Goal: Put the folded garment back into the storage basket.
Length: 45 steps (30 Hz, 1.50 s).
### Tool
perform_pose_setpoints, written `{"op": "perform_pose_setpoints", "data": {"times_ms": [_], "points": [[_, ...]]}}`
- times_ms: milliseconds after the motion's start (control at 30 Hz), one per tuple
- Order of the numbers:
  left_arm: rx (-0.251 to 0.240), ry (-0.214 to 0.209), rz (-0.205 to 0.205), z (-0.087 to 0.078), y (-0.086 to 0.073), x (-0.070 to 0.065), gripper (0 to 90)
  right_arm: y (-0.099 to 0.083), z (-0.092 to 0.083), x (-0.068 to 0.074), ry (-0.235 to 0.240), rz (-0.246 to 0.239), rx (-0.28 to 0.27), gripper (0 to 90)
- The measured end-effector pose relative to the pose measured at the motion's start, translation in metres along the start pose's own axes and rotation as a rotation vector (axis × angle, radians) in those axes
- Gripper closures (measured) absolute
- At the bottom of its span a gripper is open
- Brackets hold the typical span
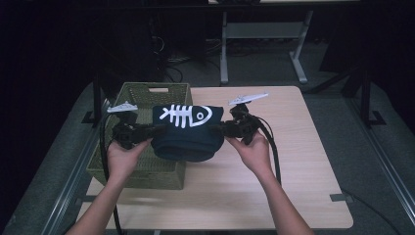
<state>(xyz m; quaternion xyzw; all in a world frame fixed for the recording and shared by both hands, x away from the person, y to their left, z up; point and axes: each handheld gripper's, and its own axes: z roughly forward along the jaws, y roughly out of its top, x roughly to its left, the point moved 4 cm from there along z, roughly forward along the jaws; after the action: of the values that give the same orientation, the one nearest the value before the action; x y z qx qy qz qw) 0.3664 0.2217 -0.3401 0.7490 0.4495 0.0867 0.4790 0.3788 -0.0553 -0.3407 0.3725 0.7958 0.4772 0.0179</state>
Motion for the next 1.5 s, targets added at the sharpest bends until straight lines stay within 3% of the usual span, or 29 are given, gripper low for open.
{"op": "perform_pose_setpoints", "data": {"times_ms": [1500], "points": [[-0.024,0.097,-0.059,-0.046,-0.016,0.056,73.1,0.030,0.068,0.037,0.054,-0.037,0.035,74.2]]}}
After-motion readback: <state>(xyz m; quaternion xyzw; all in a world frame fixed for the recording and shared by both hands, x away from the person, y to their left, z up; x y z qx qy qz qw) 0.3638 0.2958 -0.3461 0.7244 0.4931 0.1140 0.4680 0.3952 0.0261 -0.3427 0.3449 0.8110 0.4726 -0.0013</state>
